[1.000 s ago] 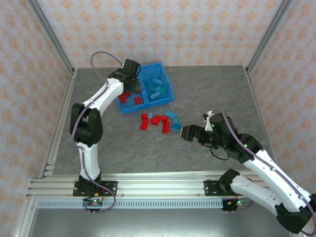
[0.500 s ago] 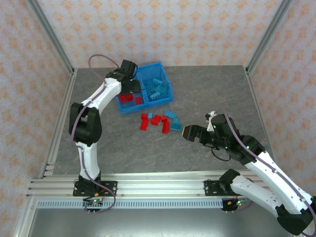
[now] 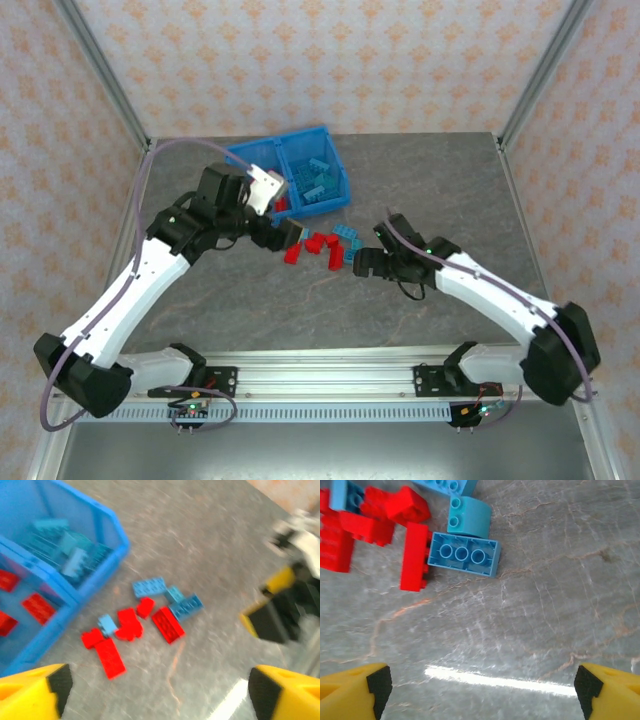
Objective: Sort the legos into containers by color
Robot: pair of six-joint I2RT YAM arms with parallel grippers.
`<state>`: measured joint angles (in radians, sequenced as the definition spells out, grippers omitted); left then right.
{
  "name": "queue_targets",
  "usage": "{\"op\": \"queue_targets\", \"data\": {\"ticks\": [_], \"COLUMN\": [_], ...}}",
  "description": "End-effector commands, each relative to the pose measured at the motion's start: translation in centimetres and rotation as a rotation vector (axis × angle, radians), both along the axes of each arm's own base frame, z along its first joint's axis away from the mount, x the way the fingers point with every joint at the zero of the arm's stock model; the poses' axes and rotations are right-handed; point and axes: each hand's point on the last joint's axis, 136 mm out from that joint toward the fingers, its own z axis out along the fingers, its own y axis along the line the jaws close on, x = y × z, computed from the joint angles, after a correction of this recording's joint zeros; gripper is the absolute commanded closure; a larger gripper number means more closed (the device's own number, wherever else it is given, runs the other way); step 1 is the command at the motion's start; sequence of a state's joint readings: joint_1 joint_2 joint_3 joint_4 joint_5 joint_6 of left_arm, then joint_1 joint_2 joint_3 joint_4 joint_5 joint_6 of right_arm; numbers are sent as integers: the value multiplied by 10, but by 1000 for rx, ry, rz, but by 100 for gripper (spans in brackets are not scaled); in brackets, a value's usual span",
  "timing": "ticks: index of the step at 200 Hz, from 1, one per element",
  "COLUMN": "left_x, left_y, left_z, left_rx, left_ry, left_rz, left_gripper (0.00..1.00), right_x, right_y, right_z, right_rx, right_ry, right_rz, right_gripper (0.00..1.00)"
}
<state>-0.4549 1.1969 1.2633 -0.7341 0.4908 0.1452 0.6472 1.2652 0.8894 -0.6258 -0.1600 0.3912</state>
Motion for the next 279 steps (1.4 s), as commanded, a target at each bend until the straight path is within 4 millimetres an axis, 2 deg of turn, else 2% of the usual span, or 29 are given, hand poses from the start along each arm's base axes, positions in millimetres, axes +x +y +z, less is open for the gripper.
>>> {"op": "queue_targets", "data": {"ticks": [1, 31, 55, 76, 107, 125, 144, 195, 209, 229, 260, 279], "left_x": [-44, -53, -63, -81, -97, -98, -95, -91, -90, -88, -82, -72], "left_y": [-4, -6, -6, -4, -6, -4, -3, -2, -1, 0, -2, 0], "left_z": [-40, -60, -70, -79, -92, -96, -94, -94, -92, -89, -77, -70], "left_rx": [100, 96, 103, 103, 70, 79, 92, 96, 98, 95, 68, 47], "left_ry": [81, 80, 103, 162, 235, 224, 200, 178, 167, 141, 65, 6], "left_rz": [-258, -317, -367, -426, -463, -467, -462, -439, -433, -421, -397, -351], "left_gripper": [0, 0, 0, 0, 0, 0, 0, 0, 0, 0, 0, 0], "right_x": [29, 33, 48, 59, 73, 82, 81, 60, 55, 50, 53, 75], "right_y": [-1, 5, 7, 14, 24, 27, 30, 18, 16, 22, 43, 58], "right_z": [6, -24, -39, -52, -69, -77, -84, -95, -87, -56, 24, 85], "right_rx": [-188, -336, -414, -436, -458, -476, -465, -466, -443, -357, -152, -29], "right_ry": [-122, -11, 22, 51, 97, 110, 129, 204, 184, 103, -118, -281], "right_rz": [233, 480, 561, 622, 663, 653, 654, 643, 619, 572, 491, 389], "right_gripper": [5, 10, 10, 11, 17, 27, 42, 68, 70, 71, 71, 71]}}
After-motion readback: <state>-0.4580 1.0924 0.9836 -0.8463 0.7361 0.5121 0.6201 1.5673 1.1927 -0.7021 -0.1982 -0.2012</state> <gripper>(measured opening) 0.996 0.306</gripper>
